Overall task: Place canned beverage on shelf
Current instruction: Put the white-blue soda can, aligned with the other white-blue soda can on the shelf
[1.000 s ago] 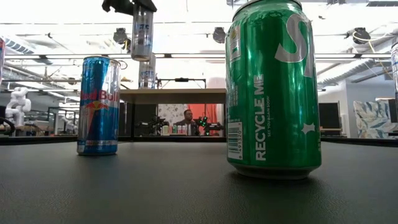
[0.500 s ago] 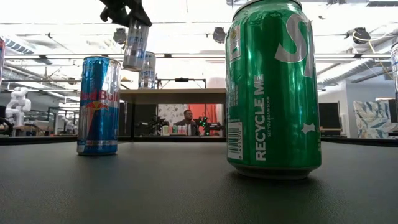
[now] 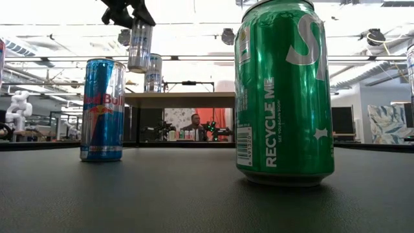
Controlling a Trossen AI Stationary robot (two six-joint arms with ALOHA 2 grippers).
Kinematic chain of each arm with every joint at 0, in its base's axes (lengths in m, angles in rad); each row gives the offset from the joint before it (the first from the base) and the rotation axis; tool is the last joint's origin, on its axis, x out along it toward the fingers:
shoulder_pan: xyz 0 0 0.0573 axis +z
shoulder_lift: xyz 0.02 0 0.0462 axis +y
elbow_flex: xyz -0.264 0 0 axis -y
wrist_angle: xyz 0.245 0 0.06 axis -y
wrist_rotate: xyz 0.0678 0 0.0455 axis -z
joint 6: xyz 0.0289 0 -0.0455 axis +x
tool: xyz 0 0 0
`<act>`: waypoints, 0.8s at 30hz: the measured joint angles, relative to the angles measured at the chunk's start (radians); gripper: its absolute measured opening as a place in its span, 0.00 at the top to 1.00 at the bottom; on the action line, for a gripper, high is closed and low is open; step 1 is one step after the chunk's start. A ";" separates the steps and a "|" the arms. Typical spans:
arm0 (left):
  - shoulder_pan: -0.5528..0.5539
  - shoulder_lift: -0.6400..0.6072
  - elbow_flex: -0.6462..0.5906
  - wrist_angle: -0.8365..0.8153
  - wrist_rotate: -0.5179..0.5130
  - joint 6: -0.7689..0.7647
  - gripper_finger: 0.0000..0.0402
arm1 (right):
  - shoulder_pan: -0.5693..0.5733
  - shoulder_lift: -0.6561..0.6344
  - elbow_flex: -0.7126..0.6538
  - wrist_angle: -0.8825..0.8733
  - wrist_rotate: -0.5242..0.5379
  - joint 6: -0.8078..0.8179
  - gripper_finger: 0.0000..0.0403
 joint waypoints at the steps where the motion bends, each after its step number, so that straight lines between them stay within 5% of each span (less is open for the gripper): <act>1: 0.004 0.000 -0.014 0.018 0.002 -0.003 0.35 | 0.000 0.000 0.000 0.000 0.000 -0.004 0.01; 24: 0.064 -0.016 -0.131 0.130 0.062 -0.013 0.35 | 0.000 0.000 0.000 0.000 0.002 -0.009 0.01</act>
